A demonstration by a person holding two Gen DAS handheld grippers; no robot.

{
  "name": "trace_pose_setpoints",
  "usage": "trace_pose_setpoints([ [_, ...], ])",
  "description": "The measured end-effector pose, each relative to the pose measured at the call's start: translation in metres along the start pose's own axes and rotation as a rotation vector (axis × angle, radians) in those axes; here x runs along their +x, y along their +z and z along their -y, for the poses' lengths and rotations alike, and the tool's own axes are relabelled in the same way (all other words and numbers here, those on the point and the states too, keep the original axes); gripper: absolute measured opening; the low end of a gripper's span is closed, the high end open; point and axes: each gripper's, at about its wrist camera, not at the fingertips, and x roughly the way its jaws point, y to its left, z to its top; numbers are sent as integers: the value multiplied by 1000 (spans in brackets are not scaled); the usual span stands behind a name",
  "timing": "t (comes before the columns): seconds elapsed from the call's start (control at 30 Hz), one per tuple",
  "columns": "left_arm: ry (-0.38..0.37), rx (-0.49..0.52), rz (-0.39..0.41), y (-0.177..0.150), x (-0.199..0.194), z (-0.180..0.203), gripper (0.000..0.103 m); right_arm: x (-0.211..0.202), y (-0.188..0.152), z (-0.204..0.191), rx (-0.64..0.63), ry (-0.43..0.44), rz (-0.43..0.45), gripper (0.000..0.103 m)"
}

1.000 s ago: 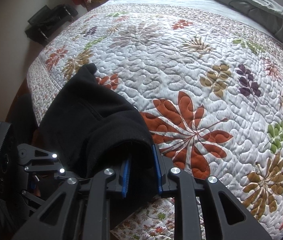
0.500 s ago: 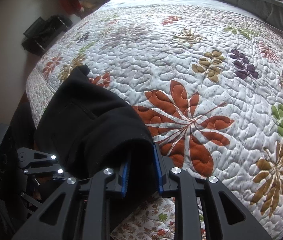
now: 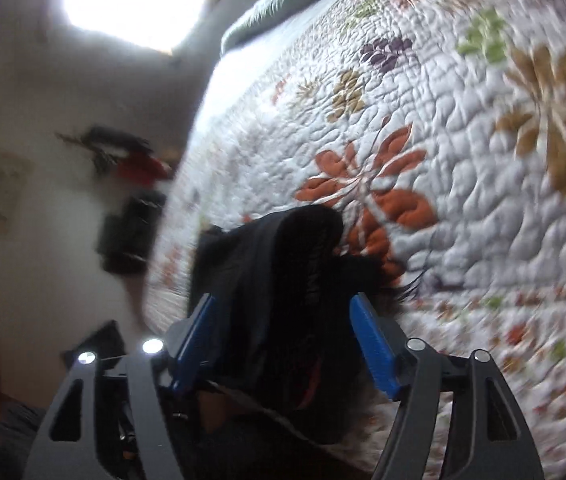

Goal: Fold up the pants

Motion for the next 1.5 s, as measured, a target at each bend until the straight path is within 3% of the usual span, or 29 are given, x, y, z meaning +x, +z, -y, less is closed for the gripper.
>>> trace_pose_setpoints([
  [0.27,147,-36,80,4,-47,-60,86,29,-20,-5,24,-9,-28,75],
  [0.43,151,-61,100,2,-61,-82,87,29,-36,-11,39,16,-56,75],
  [0.6,133,-27,114,6,-57,-81,87,51,-37,-15,69,23,-79,74],
  [0.67,130,-24,113,6,-54,-81,88,61,-32,-13,90,15,-82,71],
  [0.73,134,-31,107,9,-49,-86,89,67,-29,-14,98,-15,-95,52],
  [0.77,138,-34,108,9,-48,-88,90,71,-28,-15,94,-43,-105,34],
  [0.8,143,-36,109,9,-47,-89,91,69,-30,-18,81,-58,-107,24],
  [1.13,126,-18,105,9,-47,-79,91,24,-40,-74,-46,-174,-46,18],
  [1.3,118,-2,100,9,-42,-67,91,0,-44,-60,-15,-197,5,18],
  [1.5,134,16,81,7,-34,-63,91,22,-55,-23,49,-188,-14,18],
])
